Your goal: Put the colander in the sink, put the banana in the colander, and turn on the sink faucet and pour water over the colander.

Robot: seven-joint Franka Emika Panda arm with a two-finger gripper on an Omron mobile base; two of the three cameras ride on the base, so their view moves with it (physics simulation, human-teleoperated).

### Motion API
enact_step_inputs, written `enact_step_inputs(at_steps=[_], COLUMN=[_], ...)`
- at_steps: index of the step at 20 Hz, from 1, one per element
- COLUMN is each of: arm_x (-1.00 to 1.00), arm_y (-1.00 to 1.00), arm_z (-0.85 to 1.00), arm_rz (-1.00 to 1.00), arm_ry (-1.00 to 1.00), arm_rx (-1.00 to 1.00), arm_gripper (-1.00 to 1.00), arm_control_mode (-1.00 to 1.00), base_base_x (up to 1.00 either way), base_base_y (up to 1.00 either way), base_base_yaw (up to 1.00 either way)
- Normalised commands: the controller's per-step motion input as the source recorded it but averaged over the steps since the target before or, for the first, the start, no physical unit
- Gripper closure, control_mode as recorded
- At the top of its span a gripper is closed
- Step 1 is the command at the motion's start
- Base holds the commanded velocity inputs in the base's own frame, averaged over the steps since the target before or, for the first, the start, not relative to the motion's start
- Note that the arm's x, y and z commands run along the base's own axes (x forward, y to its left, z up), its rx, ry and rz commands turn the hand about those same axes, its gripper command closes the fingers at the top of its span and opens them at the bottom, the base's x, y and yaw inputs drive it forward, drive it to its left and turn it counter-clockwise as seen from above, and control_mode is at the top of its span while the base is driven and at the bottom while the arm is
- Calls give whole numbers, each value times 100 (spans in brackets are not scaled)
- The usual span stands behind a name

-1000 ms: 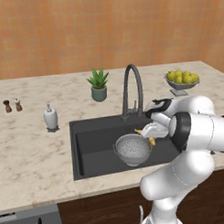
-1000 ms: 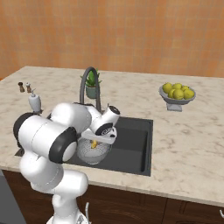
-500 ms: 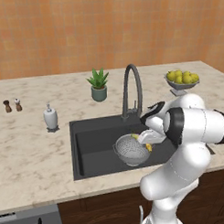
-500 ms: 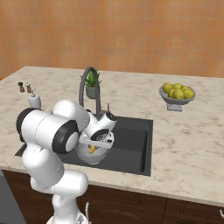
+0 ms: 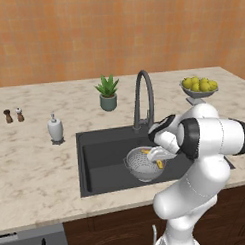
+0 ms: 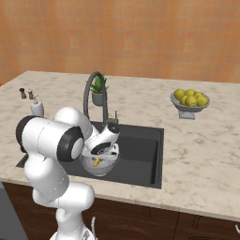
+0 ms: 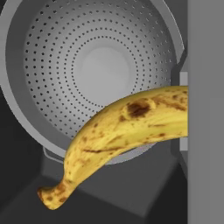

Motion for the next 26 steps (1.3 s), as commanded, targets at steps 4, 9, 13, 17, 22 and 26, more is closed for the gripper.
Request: enact_step_inputs(at_steps=[4,9,13,17,22,26], arm_x=[9,13,13,15,13,11], arm_y=[0,0,0,0,-1,-3], arm_z=[-12,-13,-14,-14,-5,-1], arm_rz=[0,0,-2,-2,-1,-1], arm_ry=[0,2,3,2,2,4], arm_rx=[0,-1,-6,-10,-8,-5], arm_gripper=[100,100,100,100,100,100], arm_control_mode=[-100,-100,-100,-100,-100,-100], base_base_x=[0,0,0,0,0,0], base_base_y=[0,0,0,0,0,0], base_base_yaw=[0,0,0,0,0,0])
